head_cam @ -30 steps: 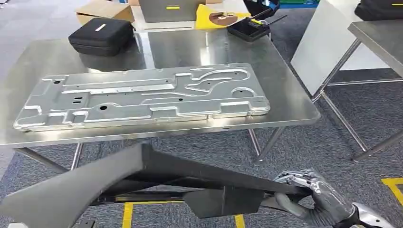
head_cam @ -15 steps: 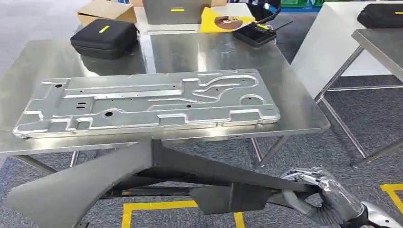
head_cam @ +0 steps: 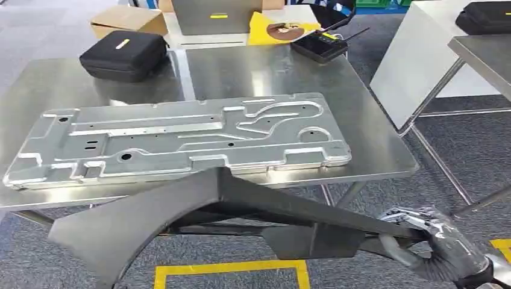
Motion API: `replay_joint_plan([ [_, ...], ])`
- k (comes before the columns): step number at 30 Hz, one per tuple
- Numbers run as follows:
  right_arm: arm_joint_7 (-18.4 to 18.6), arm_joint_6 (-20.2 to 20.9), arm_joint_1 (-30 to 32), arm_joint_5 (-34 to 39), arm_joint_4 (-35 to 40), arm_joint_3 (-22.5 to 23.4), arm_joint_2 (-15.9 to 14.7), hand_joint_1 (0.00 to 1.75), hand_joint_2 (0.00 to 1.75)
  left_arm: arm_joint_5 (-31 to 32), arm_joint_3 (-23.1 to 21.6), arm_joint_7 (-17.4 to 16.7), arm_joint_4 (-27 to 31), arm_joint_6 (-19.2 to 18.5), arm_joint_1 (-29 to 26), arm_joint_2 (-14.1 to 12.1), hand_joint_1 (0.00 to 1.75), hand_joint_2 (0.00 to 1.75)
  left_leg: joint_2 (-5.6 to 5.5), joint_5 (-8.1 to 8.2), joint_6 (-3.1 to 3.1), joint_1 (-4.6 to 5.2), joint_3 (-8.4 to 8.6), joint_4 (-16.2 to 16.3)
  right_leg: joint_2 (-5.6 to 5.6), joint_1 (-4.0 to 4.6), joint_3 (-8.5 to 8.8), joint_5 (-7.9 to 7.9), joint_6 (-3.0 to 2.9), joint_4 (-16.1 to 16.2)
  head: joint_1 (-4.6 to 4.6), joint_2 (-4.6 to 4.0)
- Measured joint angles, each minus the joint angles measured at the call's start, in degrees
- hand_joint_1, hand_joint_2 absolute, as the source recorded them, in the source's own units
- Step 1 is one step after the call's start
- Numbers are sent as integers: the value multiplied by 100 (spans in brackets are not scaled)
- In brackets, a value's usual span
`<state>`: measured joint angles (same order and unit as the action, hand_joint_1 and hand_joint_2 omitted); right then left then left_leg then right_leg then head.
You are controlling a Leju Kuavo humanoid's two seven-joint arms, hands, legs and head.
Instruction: Take the parts from the cabinet and place them on the table.
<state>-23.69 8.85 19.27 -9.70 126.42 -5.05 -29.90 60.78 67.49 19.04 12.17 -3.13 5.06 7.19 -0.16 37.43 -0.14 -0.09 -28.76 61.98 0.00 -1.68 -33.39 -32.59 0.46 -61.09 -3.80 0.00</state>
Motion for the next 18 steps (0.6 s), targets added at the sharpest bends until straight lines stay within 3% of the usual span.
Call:
replay_joint_plan([
  [1,4,4,3,28,33,96,-13,175,175,0,2,-2,0,-11,1,2,0,175,0,152,-31,-18,-202,367,-10,-1,26,-27,-25,1,0,0],
  [3,19,7,75,37,57,215,-17,175,175,0,17,-4,0,-11,-17,2,0,175,0,485,-76,-41,-781,1317,-18,0,83,-91,-32,1,0,0],
  [4,22,9,108,37,61,242,-22,175,175,0,24,-4,0,-9,-32,2,0,175,0,484,-83,-41,-994,1588,-13,0,120,-124,-29,1,0,0],
  [5,22,35,133,37,63,275,-22,175,175,0,31,-4,0,-9,-44,2,0,175,0,324,-81,-42,-1072,1574,-5,-2,180,-164,-23,1,0,0],
  [6,22,52,160,37,74,316,-22,175,175,0,35,-4,0,-11,-47,2,0,175,0,16,-66,-42,-1022,1299,5,-2,255,-215,-14,1,0,0],
  [8,22,83,179,30,111,365,-22,175,175,-2,44,-2,0,-9,-45,2,0,175,-1,-700,4,-31,-724,337,11,-2,425,-327,17,4,0,0],
  [12,28,105,197,37,140,450,-28,175,175,-2,57,0,0,-11,-25,2,0,175,-1,-496,112,41,-596,114,27,-3,459,-383,156,81,2,0],
  [14,28,109,176,44,157,507,-33,175,175,-2,61,4,0,-9,-34,2,0,175,0,-516,159,-3,-517,-29,21,-4,536,-409,226,164,2,0],
  [15,28,129,168,46,157,537,-33,175,175,-7,63,13,0,-9,-34,2,0,175,0,-520,182,-15,-448,-94,15,-5,516,-460,229,37,-2,0],
  [16,28,149,164,55,157,566,-33,175,175,-9,66,15,0,-9,-26,2,0,175,2,-505,211,-16,-396,-124,16,1,344,-602,232,-283,7,0],
  [18,28,188,168,53,155,592,-31,175,175,-9,72,15,0,-9,-26,2,0,175,8,-435,255,-11,-317,-127,17,1,-220,-920,249,-1220,4,0],
])
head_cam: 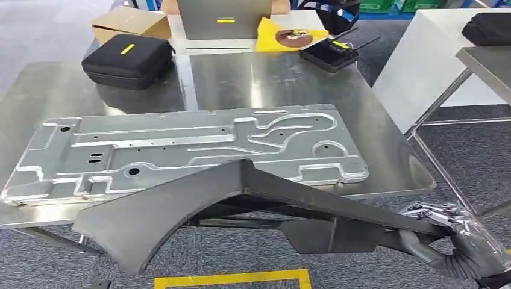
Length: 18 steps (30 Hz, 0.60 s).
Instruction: Take the parts from the cabinet and place them on the table.
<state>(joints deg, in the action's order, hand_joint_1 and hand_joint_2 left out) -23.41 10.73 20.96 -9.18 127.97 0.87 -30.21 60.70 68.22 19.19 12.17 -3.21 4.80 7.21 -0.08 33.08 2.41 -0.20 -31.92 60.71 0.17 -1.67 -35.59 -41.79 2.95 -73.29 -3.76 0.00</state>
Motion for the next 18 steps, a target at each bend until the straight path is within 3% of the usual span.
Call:
replay_joint_plan([
  [1,0,11,1,0,0,0,2,175,175,2,2,0,0,-2,-3,0,0,175,0,38,5,3,44,0,0,0,-235,-22,10,-312,0,0],
  [2,0,18,-1,0,-2,0,4,175,175,0,4,2,0,-2,-5,0,0,175,-3,77,5,2,98,0,-1,-1,-363,104,23,-367,0,0],
  [3,0,24,-7,0,-2,2,11,175,175,0,7,2,0,-2,-8,0,0,175,-11,134,1,-2,179,0,-2,-2,-351,415,29,-142,0,0],
  [5,-2,55,-29,-7,-2,2,24,175,175,-2,7,9,0,-2,-6,0,0,175,-19,262,-39,-6,363,1,-8,-3,-84,1142,21,797,2,0],
  [7,-9,88,-40,-11,-18,0,44,175,175,-2,11,20,0,-2,12,0,0,175,-25,348,-120,28,401,9,-16,51,-8,1113,-35,957,0,-2],
  [8,-9,92,-62,-22,-17,4,42,175,175,-2,11,22,0,-6,16,0,0,175,-17,353,-137,21,376,-2,-19,51,37,966,-109,1079,9,0],
  [10,-11,92,-63,-22,-17,9,57,175,175,-2,11,22,0,-17,10,0,0,175,-5,355,-171,21,415,-88,6,55,27,948,-158,1080,0,0],
  [12,-11,94,-90,-18,-17,20,66,175,175,-2,11,26,0,-17,38,0,0,175,-5,434,-243,21,417,8,-3,-1,122,929,-213,1168,-2,0],
  [13,-11,94,-117,-9,-17,24,70,175,175,-2,11,26,0,-20,52,2,0,175,-5,533,-271,9,267,266,-20,-4,163,901,-257,1182,0,0],
  [15,-13,99,-145,17,-17,44,72,175,175,-2,11,26,0,-19,47,0,0,175,-5,826,-315,-12,-306,1181,-36,-4,232,833,-285,1186,0,0],
  [16,-11,114,-153,24,-17,50,72,175,175,-2,11,26,0,-22,26,0,0,175,-5,877,-321,-13,-554,1522,-33,-4,272,799,-289,1186,-2,0],
  [17,-9,125,-168,28,-17,68,72,175,175,-2,11,26,0,-26,6,0,0,175,-5,762,-319,-12,-712,1634,-24,-4,331,759,-285,1186,-2,0],
  [18,-7,129,-189,35,-17,89,72,175,175,-2,13,26,0,-24,-1,0,0,175,-5,530,-306,-11,-736,1499,-14,-4,399,710,-281,1186,-2,0],
])
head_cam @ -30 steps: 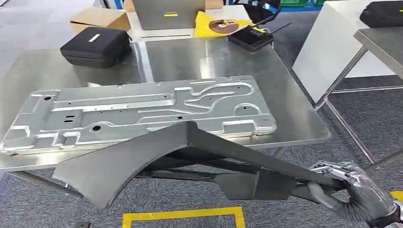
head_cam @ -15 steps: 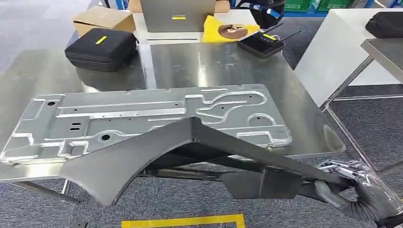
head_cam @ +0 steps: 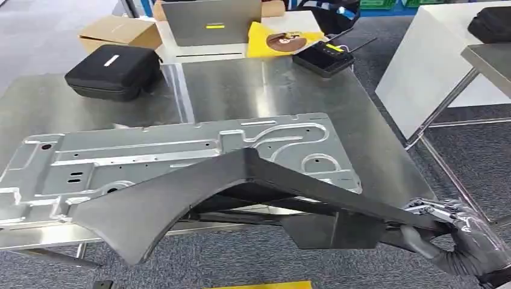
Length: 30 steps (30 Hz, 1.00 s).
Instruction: Take the parts from the cabinet and place them on the table.
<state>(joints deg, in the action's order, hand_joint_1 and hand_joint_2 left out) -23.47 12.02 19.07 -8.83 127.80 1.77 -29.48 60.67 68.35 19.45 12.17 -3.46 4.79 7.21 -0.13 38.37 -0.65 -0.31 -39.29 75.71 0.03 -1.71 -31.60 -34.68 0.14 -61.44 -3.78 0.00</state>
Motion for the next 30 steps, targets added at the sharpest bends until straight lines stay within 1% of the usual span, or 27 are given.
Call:
replay_joint_plan([
  [1,11,13,-26,11,0,24,0,175,175,0,0,0,0,-2,3,0,0,175,0,-320,26,2,70,-324,6,1,87,-52,7,0,0,0],
  [2,24,35,-53,26,0,57,-4,175,175,0,0,2,0,-2,8,0,0,175,0,-704,67,13,189,-786,6,2,181,-114,22,2,0,0],
  [3,44,50,-90,39,0,77,-15,175,175,2,-2,4,0,-6,5,0,0,175,-12,-846,111,32,293,-1025,4,-3,268,-175,44,16,2,0],
  [4,59,70,-139,48,-15,83,-19,175,175,0,2,9,0,-8,2,0,0,175,-8,-847,151,72,272,-1003,14,22,280,-198,86,30,0,0],
  [5,77,90,-167,66,-28,90,-37,175,175,2,2,9,0,-9,13,0,0,175,-6,-791,184,80,328,-1105,31,7,274,-194,121,53,-9,0],
  [6,103,105,-189,74,-35,105,-48,175,175,2,2,11,0,-9,22,0,0,175,-5,-738,203,95,344,-1160,29,-1,268,-196,141,80,-11,0],
  [7,120,126,-219,81,-44,129,-57,175,175,2,2,13,0,-9,33,0,0,175,-6,-690,232,96,363,-1222,20,-2,270,-192,173,122,-13,0],
  [8,133,140,-265,90,-48,151,-68,175,175,2,2,15,0,-9,48,0,0,175,-4,-650,253,63,431,-1375,7,9,295,-204,212,161,-11,0],
  [9,153,175,-323,92,-66,169,-83,175,175,2,2,18,0,-9,45,-2,0,175,1,-663,251,28,523,-1465,1,-4,318,-237,228,111,-9,0],
  [10,168,186,-373,94,-83,184,-96,175,175,2,2,20,0,-15,48,-2,0,175,2,-652,268,22,589,-1514,3,3,228,-324,225,-97,-7,0],
  [11,188,190,-416,96,-109,197,-105,175,175,2,0,20,0,-17,48,0,0,175,3,-631,291,21,644,-1530,5,6,5,-457,229,-473,-4,0],
  [12,219,203,-440,96,-142,197,-107,175,175,4,0,17,0,-20,49,0,0,175,3,-595,294,21,684,-1530,4,4,-257,-597,240,-893,-4,0],
  [13,234,205,-438,96,-171,197,-107,175,175,11,0,17,0,-28,48,2,0,175,2,-557,297,22,730,-1529,4,3,-517,-674,253,-1273,-4,0],
  [14,243,234,-445,96,-203,197,-107,175,175,9,0,17,0,-32,46,2,0,175,1,-512,300,22,788,-1529,4,3,-724,-614,267,-1483,-4,0],
  [15,247,254,-473,96,-230,197,-107,175,175,9,2,17,0,-37,44,2,0,175,-2,-462,297,19,858,-1529,2,1,-776,-379,281,-1387,-4,0],
  [16,269,273,-512,94,-262,197,-107,175,175,9,2,17,0,-41,46,2,0,175,-4,-406,285,12,939,-1529,1,-4,-711,-42,292,-1052,-4,0],
  [17,282,280,-532,94,-280,197,-109,175,175,11,0,17,0,-57,51,2,0,175,-7,-345,262,1,1027,-1529,-2,-6,-578,294,307,-599,-4,0],
  [18,289,284,-540,94,-293,197,-114,175,175,13,0,17,0,-59,53,4,0,175,-8,-276,226,-6,1107,-1527,-8,-1,-469,477,304,-275,-4,0],
  [19,304,291,-549,94,-350,186,-105,175,175,13,2,20,0,-59,60,4,0,175,-18,-251,188,30,1112,-1528,1,42,-478,444,291,-342,0,0],
  [20,332,291,-554,90,-361,195,-120,175,175,17,0,15,0,-59,69,4,0,175,-24,-237,166,29,1096,-1510,0,40,-411,360,231,-192,0,0],
  [21,339,291,-562,79,-365,197,-125,175,175,17,0,20,0,-59,72,7,0,175,-23,-228,170,39,1064,-1505,11,31,-393,303,182,-107,-18,0],
  [22,345,289,-559,72,-378,197,-125,175,175,24,0,20,0,-59,68,4,0,175,-23,-243,200,44,1065,-1514,16,24,-395,306,187,-98,-7,0],
  [23,359,282,-571,55,-387,199,-125,175,175,24,0,24,0,-59,70,7,0,175,-22,-262,215,49,1077,-1516,23,21,-388,300,186,-96,-15,0],
  [25,420,260,-579,-40,-411,201,-125,175,175,39,-2,31,0,-59,80,9,0,175,-23,-280,204,50,1100,-1526,26,21,-371,277,175,-95,-13,0],
  [28,483,221,-614,-138,-466,203,-125,175,175,50,-2,57,0,-50,84,9,0,175,-22,-287,205,52,1137,-1551,24,24,-338,223,117,-94,-13,0],
  [30,525,173,-654,-212,-505,206,-125,175,175,55,-2,61,0,-50,89,9,0,175,-22,-286,205,50,1149,-1565,23,32,-329,208,96,-94,-13,0],
])
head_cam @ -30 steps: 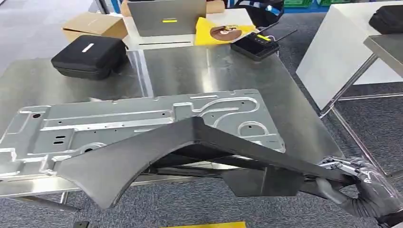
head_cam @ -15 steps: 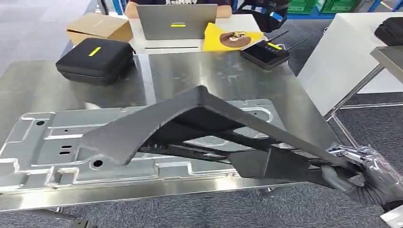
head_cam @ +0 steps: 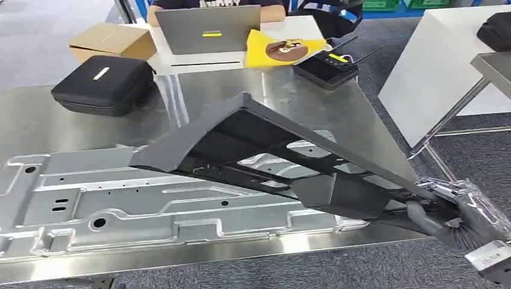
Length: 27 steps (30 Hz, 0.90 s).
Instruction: Take the parts from the cabinet and place them on the table.
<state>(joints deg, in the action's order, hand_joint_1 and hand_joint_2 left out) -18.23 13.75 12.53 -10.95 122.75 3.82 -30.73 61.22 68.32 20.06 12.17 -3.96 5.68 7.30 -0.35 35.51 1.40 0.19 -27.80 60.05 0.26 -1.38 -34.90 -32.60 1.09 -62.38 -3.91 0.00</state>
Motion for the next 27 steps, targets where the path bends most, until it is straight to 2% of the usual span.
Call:
replay_joint_plan([
  [3,76,-70,-139,-213,-83,-4,0,175,175,26,-2,0,0,0,11,0,0,175,0,14,-15,-1,15,-48,-6,6,-2,-3,-5,0,0,0],
  [5,138,-114,-272,-354,-157,-28,2,175,175,52,-4,0,0,0,19,2,0,175,0,61,-75,-10,53,-113,-9,11,-3,-2,-7,0,0,0],
  [6,190,-140,-362,-468,-201,-48,2,175,175,68,-7,-4,0,0,18,2,0,175,0,60,-85,-10,58,-114,-11,11,6,-2,-7,0,0,0],
  [9,402,-216,-750,-858,-419,-203,4,175,175,105,-20,-22,0,0,28,2,0,175,5,59,-88,-7,76,-114,-11,8,28,3,-13,0,0,0],
  [15,800,-332,-1750,-1402,-1098,-805,44,175,175,203,-100,-101,0,0,110,2,0,175,10,58,-89,18,96,-106,-10,-9,53,9,-9,1,0,0],
  [21,1049,-450,-2633,-1890,-1776,-1433,157,175,175,279,-199,-144,0,0,182,2,0,175,10,58,-89,26,94,-104,-11,-15,56,10,-8,2,0,0],
  [27,1338,-713,-3615,-2682,-2634,-2208,617,175,175,378,-341,-206,0,-11,289,2,0,175,10,58,-89,22,94,-104,-10,-16,54,10,-9,2,0,0],
])
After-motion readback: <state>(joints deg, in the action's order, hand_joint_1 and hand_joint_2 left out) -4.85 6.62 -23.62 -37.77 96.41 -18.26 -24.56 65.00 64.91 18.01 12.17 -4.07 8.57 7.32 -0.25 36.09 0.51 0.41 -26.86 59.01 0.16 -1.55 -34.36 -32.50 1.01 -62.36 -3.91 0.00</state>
